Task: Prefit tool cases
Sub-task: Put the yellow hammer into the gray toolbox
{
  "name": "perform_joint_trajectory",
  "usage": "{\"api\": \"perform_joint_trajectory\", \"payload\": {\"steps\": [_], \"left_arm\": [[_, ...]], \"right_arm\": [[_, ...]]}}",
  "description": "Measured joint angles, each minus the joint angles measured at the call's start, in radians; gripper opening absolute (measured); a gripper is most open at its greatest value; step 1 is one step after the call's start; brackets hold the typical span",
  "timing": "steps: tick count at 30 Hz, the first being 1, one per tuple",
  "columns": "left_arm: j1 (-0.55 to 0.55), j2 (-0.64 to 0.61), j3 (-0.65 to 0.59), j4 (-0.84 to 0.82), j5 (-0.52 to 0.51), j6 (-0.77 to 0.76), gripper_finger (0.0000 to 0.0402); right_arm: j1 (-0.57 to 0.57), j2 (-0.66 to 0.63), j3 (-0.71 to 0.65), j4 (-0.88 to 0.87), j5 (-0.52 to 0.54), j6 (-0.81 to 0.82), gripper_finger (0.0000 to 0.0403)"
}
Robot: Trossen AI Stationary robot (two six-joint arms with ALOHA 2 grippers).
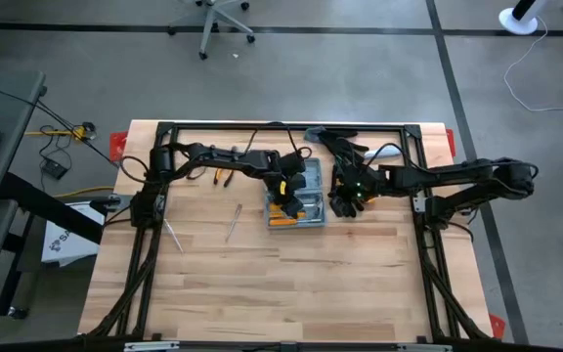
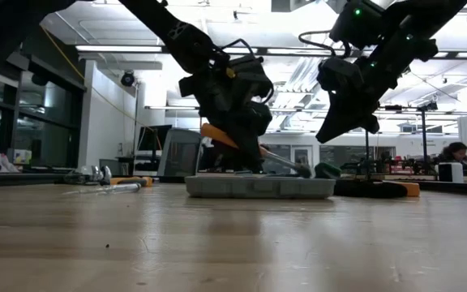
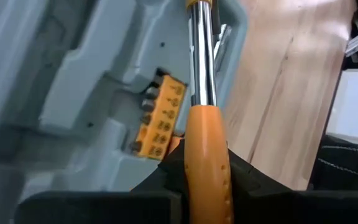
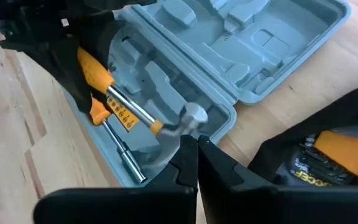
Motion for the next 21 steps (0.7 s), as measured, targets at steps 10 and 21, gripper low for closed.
{"api": "perform_joint_trajectory", "payload": {"steps": [10, 21], "left_arm": [[0.002, 0.001, 0.000, 0.004, -0.046, 0.000, 0.0083], [0.004, 0.001, 0.000, 0.003, -0.063, 0.009, 0.0108]], "right_arm": [[0.000, 0.051, 0.000, 0.033, -0.034, -0.012, 0.0000], [0.000, 0.059, 0.001, 0.059, -0.041, -0.012, 0.0000]]}}
